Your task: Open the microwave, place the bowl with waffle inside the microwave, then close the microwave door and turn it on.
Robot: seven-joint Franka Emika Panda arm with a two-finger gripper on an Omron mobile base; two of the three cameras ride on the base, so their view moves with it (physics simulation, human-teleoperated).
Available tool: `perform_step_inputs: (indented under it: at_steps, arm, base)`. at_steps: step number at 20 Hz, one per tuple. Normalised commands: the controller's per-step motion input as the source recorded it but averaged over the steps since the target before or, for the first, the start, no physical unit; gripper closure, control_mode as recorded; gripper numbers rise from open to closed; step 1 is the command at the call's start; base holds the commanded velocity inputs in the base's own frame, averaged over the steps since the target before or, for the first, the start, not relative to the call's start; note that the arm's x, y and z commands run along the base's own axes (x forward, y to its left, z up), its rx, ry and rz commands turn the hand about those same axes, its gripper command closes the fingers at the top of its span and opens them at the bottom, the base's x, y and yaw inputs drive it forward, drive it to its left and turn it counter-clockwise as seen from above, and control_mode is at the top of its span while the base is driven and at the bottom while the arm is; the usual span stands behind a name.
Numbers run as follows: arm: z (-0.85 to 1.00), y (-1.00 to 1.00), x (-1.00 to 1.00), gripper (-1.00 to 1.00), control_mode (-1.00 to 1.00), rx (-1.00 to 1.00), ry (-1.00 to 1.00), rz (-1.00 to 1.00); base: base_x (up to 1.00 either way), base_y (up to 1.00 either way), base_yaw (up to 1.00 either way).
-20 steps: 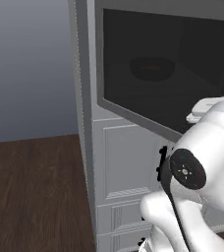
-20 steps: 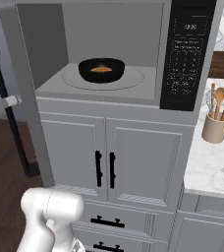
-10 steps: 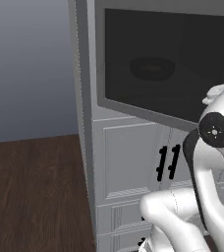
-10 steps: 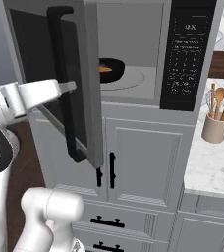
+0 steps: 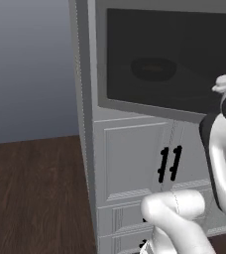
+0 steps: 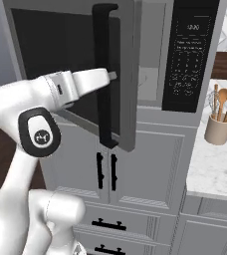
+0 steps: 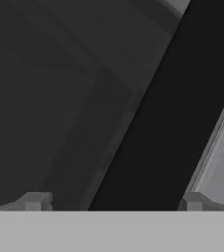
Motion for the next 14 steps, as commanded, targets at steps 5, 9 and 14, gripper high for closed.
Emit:
perform_step_inputs:
  at_steps: [5,9,14]
  arm:
    - [0.00,-0.10,0.96,-1.00,-1.00,0.00,0.15,0.05]
    - [0.00,-0.14,0.89,-1.00,-1.00,0.00,0.17,0.05]
    - [0.00,-0.11,0.76,-1.00,-1.00,0.00,0.13,0.06]
  base:
    - [0.00,0.00,0.00]
    - [0.00,0.00,0.00]
    - [0.00,0.00,0.00]
